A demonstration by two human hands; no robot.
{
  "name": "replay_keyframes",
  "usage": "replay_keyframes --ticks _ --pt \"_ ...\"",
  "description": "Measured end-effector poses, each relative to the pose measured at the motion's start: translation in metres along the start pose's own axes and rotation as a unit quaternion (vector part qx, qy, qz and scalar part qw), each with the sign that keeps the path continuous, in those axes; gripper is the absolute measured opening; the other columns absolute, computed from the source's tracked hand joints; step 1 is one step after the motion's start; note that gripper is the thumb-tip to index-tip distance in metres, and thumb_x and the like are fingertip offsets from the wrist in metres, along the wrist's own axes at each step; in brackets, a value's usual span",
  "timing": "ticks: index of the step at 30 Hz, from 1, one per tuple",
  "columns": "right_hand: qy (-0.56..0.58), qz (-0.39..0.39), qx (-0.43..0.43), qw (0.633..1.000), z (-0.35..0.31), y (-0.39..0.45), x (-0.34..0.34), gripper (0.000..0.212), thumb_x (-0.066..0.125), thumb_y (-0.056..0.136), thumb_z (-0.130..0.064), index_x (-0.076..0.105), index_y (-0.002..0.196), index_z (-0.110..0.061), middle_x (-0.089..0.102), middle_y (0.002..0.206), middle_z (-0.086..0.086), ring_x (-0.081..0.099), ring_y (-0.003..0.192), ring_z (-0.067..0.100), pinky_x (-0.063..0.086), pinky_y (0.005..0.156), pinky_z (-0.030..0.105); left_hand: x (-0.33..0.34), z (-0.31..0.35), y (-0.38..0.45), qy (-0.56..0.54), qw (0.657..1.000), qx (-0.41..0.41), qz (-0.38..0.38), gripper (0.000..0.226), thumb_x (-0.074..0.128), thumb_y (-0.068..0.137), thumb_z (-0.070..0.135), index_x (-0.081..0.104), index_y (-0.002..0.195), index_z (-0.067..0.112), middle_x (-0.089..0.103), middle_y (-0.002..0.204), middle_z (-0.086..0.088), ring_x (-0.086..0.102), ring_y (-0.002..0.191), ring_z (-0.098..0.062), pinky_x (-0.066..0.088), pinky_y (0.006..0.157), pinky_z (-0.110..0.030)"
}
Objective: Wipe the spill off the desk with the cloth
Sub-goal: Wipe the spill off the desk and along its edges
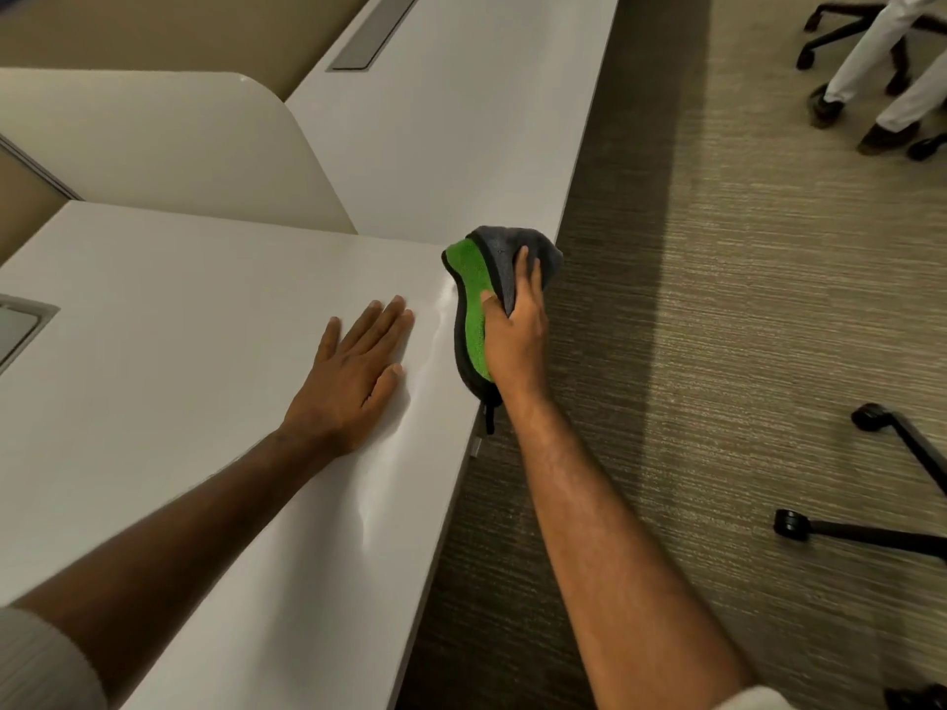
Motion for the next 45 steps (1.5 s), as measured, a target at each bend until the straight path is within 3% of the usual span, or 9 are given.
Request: replay_keyframes --ticks 4,9,16,23,33,35,38,42,45 --pt "0.022 0.014 0.006 1.000 0.003 -0.028 0.001 0.068 0.053 0.104 -0.027 0.016 0.162 -0.031 0.012 0.172 0.000 0.014 0.158 0.021 0.025 0.126 0.053 -0.004 0.004 -0.001 -0.010 1.000 -0.004 -0.001 0.063 0.013 0.101 0.043 0.008 0.162 0.027 0.000 0.170 0.010 -0.008 0.156 -0.005 -0.002 0.127 -0.050" --pt "0.013 0.008 -0.024 1.000 0.014 -0.099 0.008 0.069 0.049 0.104 -0.034 0.006 0.156 -0.051 0.006 0.172 -0.010 0.010 0.158 0.011 0.025 0.126 0.050 -0.006 0.007 -0.002 -0.010 1.000 -0.004 0.003 0.064 0.013 0.100 0.043 0.010 0.162 0.027 0.001 0.170 0.010 -0.006 0.156 -0.006 -0.002 0.127 -0.049" --pt "0.036 0.011 -0.012 0.999 0.014 -0.068 0.006 0.067 0.050 0.102 -0.039 0.015 0.159 -0.041 0.009 0.172 -0.009 0.011 0.158 0.013 0.023 0.127 0.052 -0.004 0.004 -0.001 -0.008 1.000 0.000 0.004 0.062 0.015 0.102 0.042 0.008 0.162 0.029 0.000 0.170 0.012 -0.006 0.156 -0.005 -0.001 0.127 -0.051" --pt "0.049 -0.003 -0.006 0.999 0.006 -0.001 0.000 0.070 0.055 0.103 -0.025 0.018 0.162 -0.026 0.011 0.172 0.004 0.014 0.158 0.025 0.022 0.126 0.054 0.001 -0.001 0.001 0.001 1.000 0.006 0.004 0.059 0.015 0.104 0.043 0.007 0.162 0.032 0.000 0.170 0.013 -0.006 0.156 -0.004 0.000 0.127 -0.052" --pt "0.080 -0.008 0.014 0.997 0.021 -0.087 0.009 0.073 0.055 0.102 -0.025 0.013 0.162 -0.034 0.005 0.172 -0.007 0.009 0.159 0.019 0.023 0.126 0.056 -0.003 0.002 0.000 -0.015 1.000 -0.009 0.004 0.062 0.018 0.101 0.040 0.012 0.162 0.029 0.004 0.170 0.010 -0.003 0.157 -0.008 -0.002 0.127 -0.051" --pt "0.092 -0.015 0.017 0.995 0.024 -0.118 0.012 0.074 0.055 0.102 -0.028 0.011 0.162 -0.036 0.004 0.172 -0.011 0.007 0.159 0.015 0.019 0.128 0.050 -0.003 0.003 -0.001 -0.015 1.000 -0.006 0.003 0.061 0.018 0.102 0.040 0.012 0.162 0.028 0.004 0.170 0.009 -0.003 0.157 -0.009 -0.002 0.126 -0.051" --pt "0.092 -0.017 0.014 0.995 0.025 -0.162 0.014 0.074 0.053 0.101 -0.033 0.010 0.162 -0.036 0.004 0.172 -0.013 0.004 0.158 0.007 0.012 0.124 0.024 -0.002 0.002 -0.001 -0.008 1.000 -0.010 0.001 0.059 0.020 0.104 0.037 0.012 0.162 0.028 0.004 0.170 0.008 -0.003 0.157 -0.009 -0.002 0.126 -0.051" --pt "0.096 -0.039 0.014 0.994 0.026 -0.207 0.016 0.074 0.050 0.101 -0.039 0.007 0.162 -0.038 0.001 0.171 -0.016 0.000 0.158 0.005 0.010 0.124 0.028 -0.004 0.004 -0.002 -0.014 1.000 -0.011 0.002 0.061 0.021 0.102 0.036 0.013 0.162 0.028 0.005 0.170 0.009 -0.002 0.157 -0.009 -0.002 0.126 -0.050" --pt "0.093 -0.056 -0.005 0.994 0.026 -0.236 0.014 0.076 0.051 0.101 -0.039 0.006 0.162 -0.038 -0.001 0.171 -0.016 -0.002 0.158 0.006 0.007 0.125 0.019 -0.005 0.006 -0.003 -0.010 1.000 -0.011 0.003 0.061 0.022 0.102 0.034 0.012 0.162 0.028 0.005 0.170 0.009 -0.001 0.157 -0.009 -0.001 0.127 -0.050"
Point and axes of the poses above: each hand's wrist, its own y-axis towards the middle knuckle, its own x-axis out of the palm, z = x × y, the point moved 6 cm from there along y, towards the middle knuckle
